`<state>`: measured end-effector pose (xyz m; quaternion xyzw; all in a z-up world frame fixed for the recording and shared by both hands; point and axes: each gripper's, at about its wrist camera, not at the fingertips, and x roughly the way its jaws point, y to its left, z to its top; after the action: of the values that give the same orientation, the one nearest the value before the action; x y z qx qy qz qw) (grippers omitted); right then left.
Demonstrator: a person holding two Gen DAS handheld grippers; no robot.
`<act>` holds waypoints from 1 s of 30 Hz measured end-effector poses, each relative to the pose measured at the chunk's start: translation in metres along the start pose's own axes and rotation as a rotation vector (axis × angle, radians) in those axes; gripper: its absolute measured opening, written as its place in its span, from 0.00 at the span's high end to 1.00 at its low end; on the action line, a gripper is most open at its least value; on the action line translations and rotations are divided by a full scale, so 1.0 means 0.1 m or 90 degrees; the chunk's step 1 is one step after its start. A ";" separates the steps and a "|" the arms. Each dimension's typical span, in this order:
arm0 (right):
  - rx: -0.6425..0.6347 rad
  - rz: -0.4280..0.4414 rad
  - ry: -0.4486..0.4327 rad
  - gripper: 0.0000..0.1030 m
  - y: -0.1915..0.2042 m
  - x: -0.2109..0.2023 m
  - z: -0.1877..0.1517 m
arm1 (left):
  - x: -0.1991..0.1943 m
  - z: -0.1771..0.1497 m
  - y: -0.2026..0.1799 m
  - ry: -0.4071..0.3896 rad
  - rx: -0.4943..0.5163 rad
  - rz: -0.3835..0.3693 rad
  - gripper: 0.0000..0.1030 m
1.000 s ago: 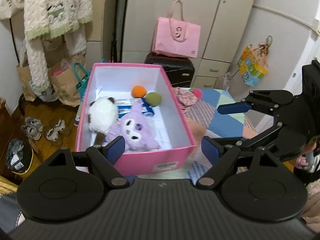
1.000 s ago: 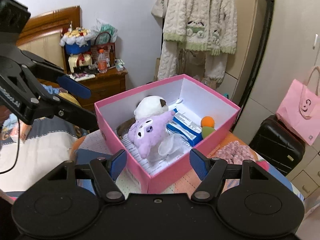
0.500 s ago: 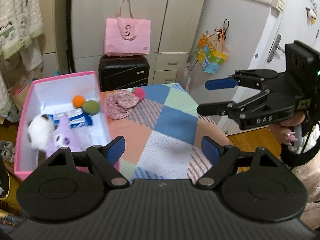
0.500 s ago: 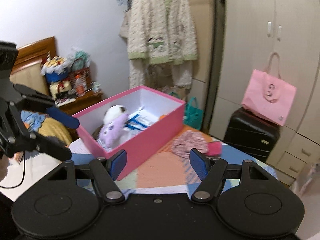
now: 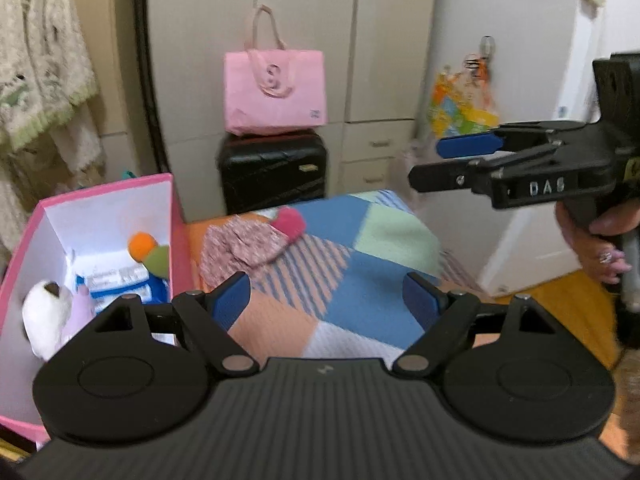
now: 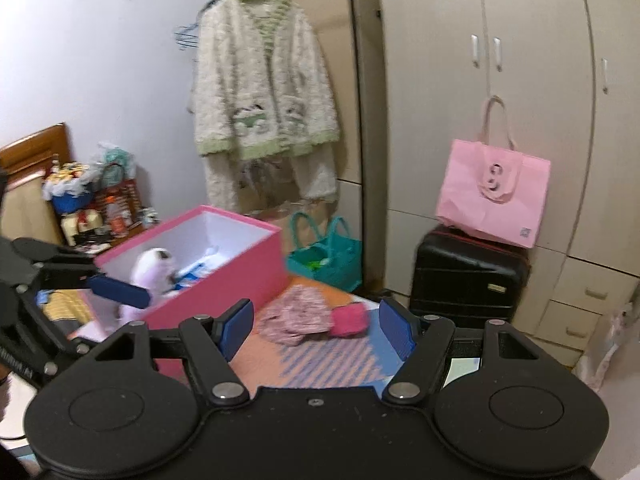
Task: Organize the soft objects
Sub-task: 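Move both tools back toward the floral cloth and strawberry plush, then grasp the floral cloth with the left tool while the right tool grasps the strawberry plush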
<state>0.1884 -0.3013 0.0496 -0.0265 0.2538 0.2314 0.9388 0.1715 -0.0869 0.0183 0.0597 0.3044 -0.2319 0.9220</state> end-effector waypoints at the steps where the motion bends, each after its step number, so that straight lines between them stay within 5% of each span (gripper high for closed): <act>1: 0.006 -0.004 0.001 0.28 -0.06 0.05 0.00 | 0.06 0.00 -0.02 -0.006 0.003 0.017 0.19; 10: 0.041 0.022 0.038 0.29 -0.42 0.65 -0.01 | 0.76 -0.07 -0.08 -0.013 0.018 0.109 0.20; 21: 0.040 0.060 0.073 0.49 -0.56 1.43 -0.05 | 1.56 -0.13 0.06 0.007 -0.033 0.222 0.23; 24: 0.043 0.062 0.085 0.52 -0.59 1.66 -0.06 | 1.73 -0.11 0.12 -0.002 -0.039 0.253 0.33; 26: 0.048 0.064 0.092 0.52 -0.61 1.79 -0.07 | 1.80 -0.09 0.21 0.010 -0.065 0.247 0.43; 30: 0.061 0.078 0.110 0.52 -0.66 2.00 -0.07 | 1.86 -0.09 0.30 0.024 -0.099 0.233 0.43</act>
<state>0.3676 -0.2765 -0.0585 0.0140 0.3458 0.2728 0.8977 0.3117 -0.1306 -0.0996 0.0468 0.3226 -0.0352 0.9447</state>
